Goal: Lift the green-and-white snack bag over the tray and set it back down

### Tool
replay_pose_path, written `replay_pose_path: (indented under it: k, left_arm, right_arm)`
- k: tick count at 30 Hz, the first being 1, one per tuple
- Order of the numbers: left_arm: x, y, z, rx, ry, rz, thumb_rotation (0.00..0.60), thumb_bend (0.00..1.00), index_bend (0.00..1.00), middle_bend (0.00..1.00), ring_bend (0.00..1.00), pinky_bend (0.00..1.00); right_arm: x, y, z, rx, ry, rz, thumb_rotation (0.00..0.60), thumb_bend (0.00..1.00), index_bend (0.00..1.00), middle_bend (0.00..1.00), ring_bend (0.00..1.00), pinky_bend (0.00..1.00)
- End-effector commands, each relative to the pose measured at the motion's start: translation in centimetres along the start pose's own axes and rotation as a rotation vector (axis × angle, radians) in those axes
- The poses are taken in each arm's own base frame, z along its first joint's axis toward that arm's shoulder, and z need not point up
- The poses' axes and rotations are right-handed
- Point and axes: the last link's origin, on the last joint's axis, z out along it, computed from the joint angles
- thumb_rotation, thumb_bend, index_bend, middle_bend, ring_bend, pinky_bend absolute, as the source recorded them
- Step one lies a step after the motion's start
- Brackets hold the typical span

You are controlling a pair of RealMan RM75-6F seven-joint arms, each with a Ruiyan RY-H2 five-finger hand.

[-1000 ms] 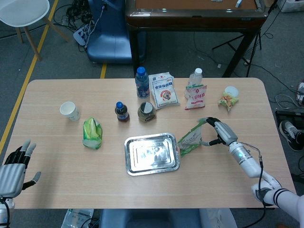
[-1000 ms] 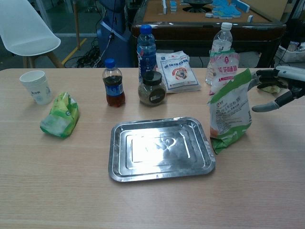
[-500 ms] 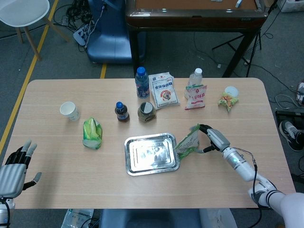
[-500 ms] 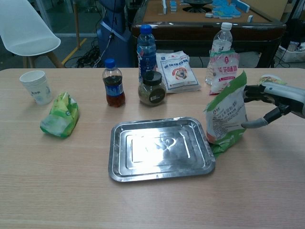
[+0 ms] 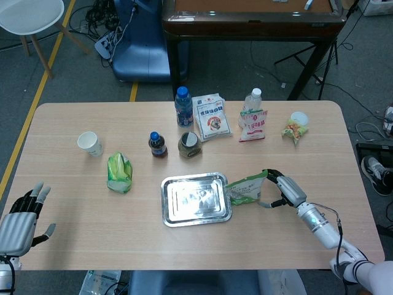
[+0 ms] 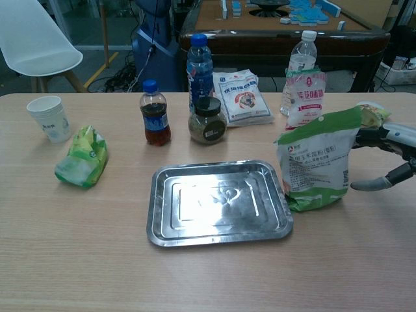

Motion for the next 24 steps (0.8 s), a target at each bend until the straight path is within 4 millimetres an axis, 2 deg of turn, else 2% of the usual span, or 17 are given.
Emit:
replay_pose_path:
  k: [1, 8, 11, 19, 24]
  left_arm:
    - [0.0, 0.1, 0.0, -0.004, -0.002, 0.000, 0.600, 0.26, 0.05, 0.00, 0.08, 0.12]
    - [0.3, -0.1, -0.4, 0.008, 0.001, -0.001, 0.600, 0.26, 0.05, 0.00, 0.08, 0.12]
    - [0.3, -0.1, -0.5, 0.008, -0.004, -0.004, 0.600, 0.26, 0.05, 0.00, 0.08, 0.12]
    - [0.4, -0.1, -0.6, 0.003, 0.003, -0.013, 0.600, 0.26, 0.05, 0.00, 0.08, 0.12]
    - [0.5, -0.3, -0.7, 0.003, 0.004, -0.018, 0.600, 0.26, 0.05, 0.00, 0.08, 0.12]
  right_arm:
    - [-0.5, 0.0, 0.5, 0.004, 0.031, 0.007, 0.600, 0.00, 0.28, 0.32, 0.13, 0.09]
    - [-2.0, -0.1, 1.2, 0.031, 0.062, 0.020, 0.600, 0.02, 0.29, 0.33, 0.16, 0.12]
    - [-2.6, -0.2, 1.3, 0.039, 0.084, 0.038, 0.600, 0.13, 0.36, 0.39, 0.23, 0.22]
    - [-3.2, 0.3, 1.8, 0.024, 0.143, 0.065, 0.600, 0.46, 0.59, 0.56, 0.46, 0.54]
    - [-2.3, 0.5, 1.8, 0.029, 0.172, 0.053, 0.600, 0.61, 0.68, 0.63, 0.56, 0.65]
